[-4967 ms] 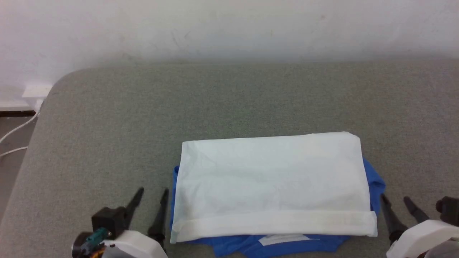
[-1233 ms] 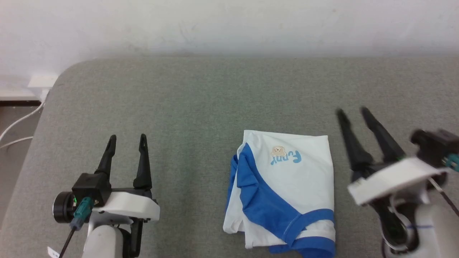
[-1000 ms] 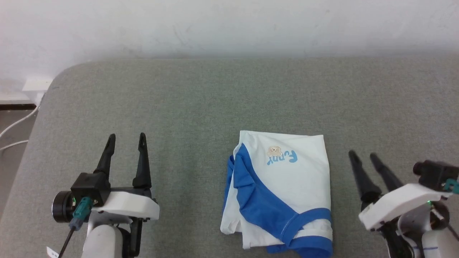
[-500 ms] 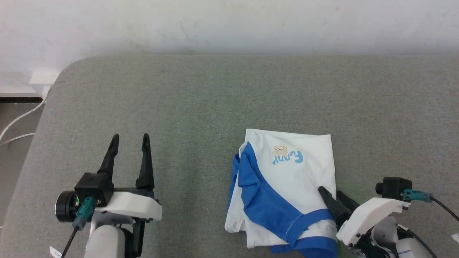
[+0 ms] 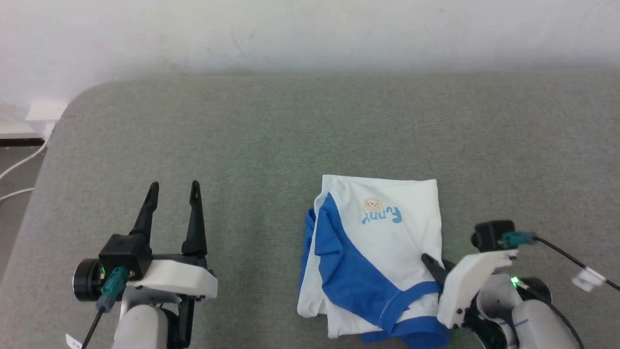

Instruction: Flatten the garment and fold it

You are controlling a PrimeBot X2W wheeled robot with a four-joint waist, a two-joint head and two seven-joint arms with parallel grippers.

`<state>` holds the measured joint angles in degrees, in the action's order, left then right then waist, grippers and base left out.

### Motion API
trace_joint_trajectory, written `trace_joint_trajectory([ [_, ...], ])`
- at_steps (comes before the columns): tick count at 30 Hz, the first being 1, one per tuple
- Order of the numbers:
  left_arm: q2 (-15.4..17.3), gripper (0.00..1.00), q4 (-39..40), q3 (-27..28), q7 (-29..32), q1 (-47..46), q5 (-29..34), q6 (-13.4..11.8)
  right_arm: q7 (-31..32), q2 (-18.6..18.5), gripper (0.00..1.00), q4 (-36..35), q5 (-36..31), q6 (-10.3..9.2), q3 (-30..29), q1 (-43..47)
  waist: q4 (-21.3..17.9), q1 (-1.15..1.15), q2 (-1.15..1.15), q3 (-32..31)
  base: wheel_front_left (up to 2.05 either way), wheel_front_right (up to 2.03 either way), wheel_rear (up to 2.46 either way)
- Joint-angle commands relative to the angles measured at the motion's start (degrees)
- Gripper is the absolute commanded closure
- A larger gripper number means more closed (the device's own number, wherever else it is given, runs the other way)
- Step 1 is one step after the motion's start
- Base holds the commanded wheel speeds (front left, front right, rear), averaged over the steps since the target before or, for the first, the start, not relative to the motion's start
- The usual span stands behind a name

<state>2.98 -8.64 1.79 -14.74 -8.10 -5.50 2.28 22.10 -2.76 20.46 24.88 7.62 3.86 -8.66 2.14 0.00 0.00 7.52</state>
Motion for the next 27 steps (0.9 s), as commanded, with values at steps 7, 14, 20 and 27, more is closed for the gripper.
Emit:
trace_joint_trajectory([
  [7,0.12,0.00,1.60,0.55,-0.26,0.12,1.13,0.14,7.76,-4.27,1.00,-7.22,-17.84,-0.13,4.13,-5.49,-6.48,0.00,0.00,2.60,0.00,0.00,0.00],
  [14,0.78,0.00,3.36,0.68,-0.26,-2.70,2.03,0.67,8.23,-15.37,1.00,-8.14,-21.74,-0.13,9.31,-14.34,-13.70,0.00,0.00,7.53,0.00,0.00,0.00],
  [20,1.84,0.00,4.51,-0.08,-0.26,-6.20,3.41,1.00,4.75,-22.11,1.00,-2.94,-23.55,-0.13,8.67,-21.81,-18.72,0.00,0.00,13.03,0.00,0.00,0.00],
  [27,4.38,0.00,5.71,-0.51,-0.26,-9.56,4.85,1.37,-1.48,-25.79,1.00,5.69,-28.10,-0.13,4.98,-28.68,-21.99,0.00,0.00,18.79,0.00,0.00,0.00],
])
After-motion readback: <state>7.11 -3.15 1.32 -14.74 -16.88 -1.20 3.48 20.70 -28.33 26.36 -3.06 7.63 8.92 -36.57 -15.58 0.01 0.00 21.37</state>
